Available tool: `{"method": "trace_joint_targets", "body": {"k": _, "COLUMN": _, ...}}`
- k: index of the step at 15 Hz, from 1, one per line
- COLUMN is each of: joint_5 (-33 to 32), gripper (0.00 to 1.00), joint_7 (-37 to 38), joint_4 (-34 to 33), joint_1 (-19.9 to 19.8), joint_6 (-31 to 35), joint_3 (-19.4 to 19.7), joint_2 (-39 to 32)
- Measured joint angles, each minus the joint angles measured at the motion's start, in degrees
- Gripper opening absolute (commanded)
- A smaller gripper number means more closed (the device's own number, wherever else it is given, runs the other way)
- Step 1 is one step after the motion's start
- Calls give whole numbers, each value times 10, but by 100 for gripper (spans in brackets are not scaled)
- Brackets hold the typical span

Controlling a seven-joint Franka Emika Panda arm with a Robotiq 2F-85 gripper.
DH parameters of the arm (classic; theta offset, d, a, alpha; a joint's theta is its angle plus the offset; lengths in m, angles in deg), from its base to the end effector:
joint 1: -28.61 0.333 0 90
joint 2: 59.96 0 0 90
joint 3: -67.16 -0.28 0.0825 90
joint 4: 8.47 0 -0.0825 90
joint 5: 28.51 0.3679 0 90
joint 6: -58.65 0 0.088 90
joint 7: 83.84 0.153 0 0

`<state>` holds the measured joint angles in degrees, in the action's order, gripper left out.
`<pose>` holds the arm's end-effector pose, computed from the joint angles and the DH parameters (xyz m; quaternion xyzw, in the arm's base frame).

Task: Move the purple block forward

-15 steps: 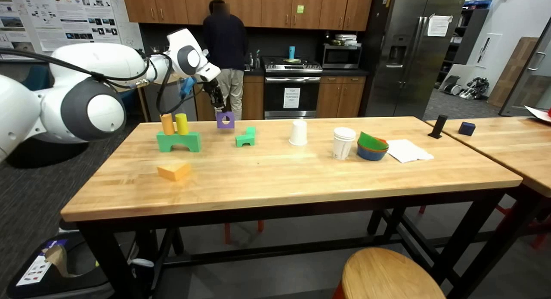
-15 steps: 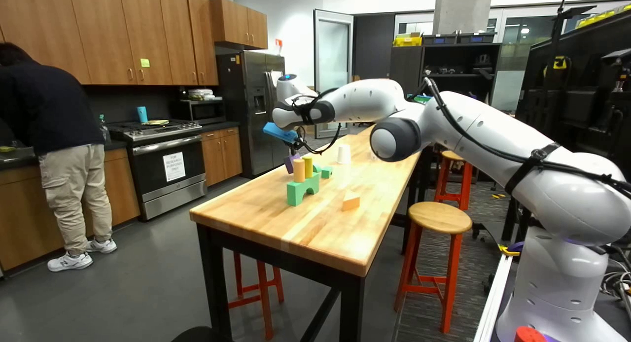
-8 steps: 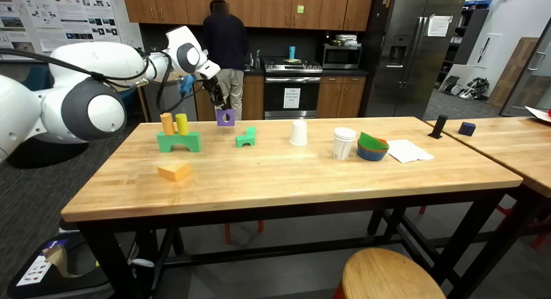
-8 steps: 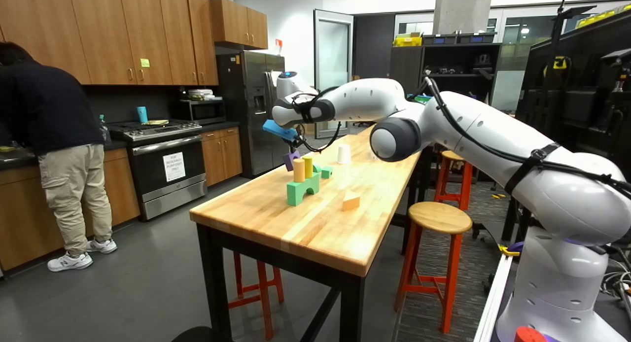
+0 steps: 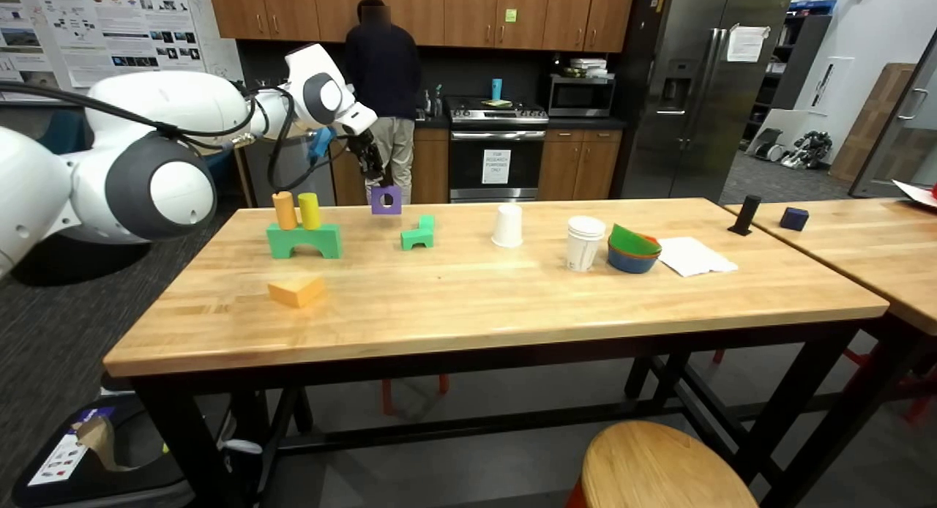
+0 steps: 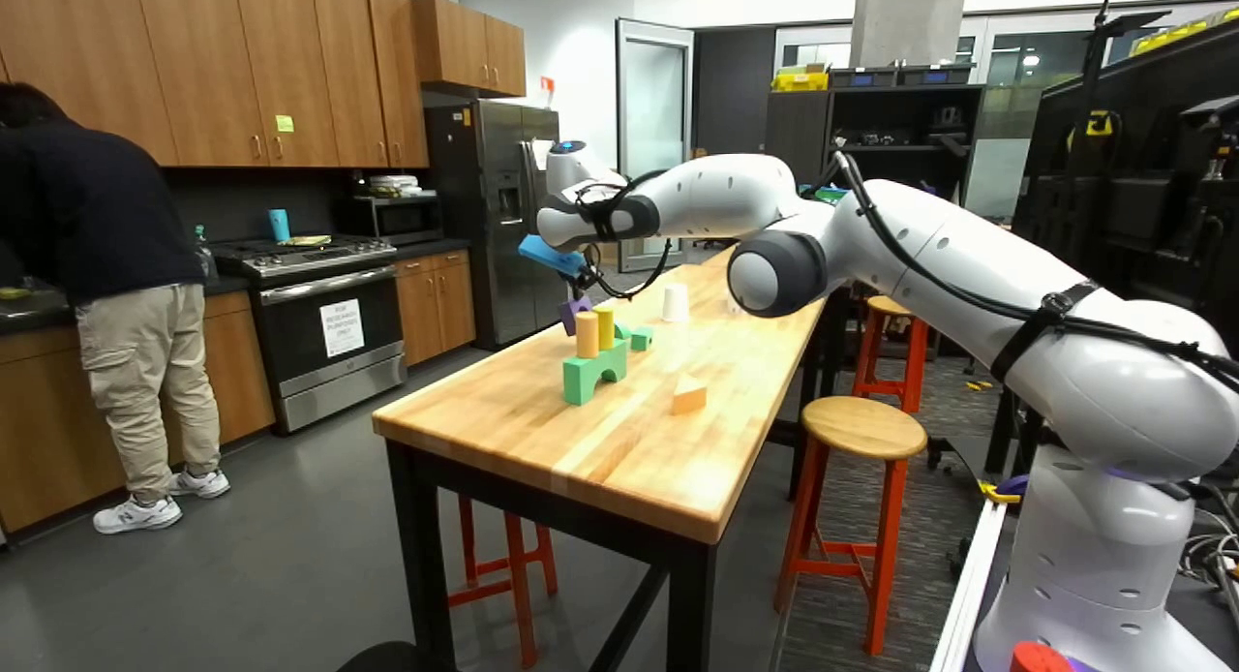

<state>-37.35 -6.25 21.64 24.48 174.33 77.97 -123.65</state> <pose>0.7869 -0.1385 0.3413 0.7294 -0.6380 0.2457 0.0222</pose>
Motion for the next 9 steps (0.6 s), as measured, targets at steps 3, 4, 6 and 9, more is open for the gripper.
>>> {"method": "trace_joint_targets", "body": {"k": 3, "joint_5": 0, "gripper": 0, "joint_7": 0, "joint_4": 0, "joint_1": 0, "joint_6": 0, "joint_3": 0, "joint_2": 0}}
{"method": "trace_joint_targets", "body": {"k": 4, "joint_5": 0, "gripper": 0, "joint_7": 0, "joint_4": 0, "joint_1": 0, "joint_6": 0, "joint_3": 0, "joint_2": 0}}
{"method": "trace_joint_targets", "body": {"k": 6, "joint_5": 0, "gripper": 0, "joint_7": 0, "joint_4": 0, "joint_1": 0, "joint_6": -1, "joint_3": 0, "joint_2": 1}}
{"method": "trace_joint_targets", "body": {"k": 9, "joint_5": 0, "gripper": 0, "joint_7": 0, "joint_4": 0, "joint_1": 0, "joint_6": -4, "joint_3": 0, "joint_2": 3}}
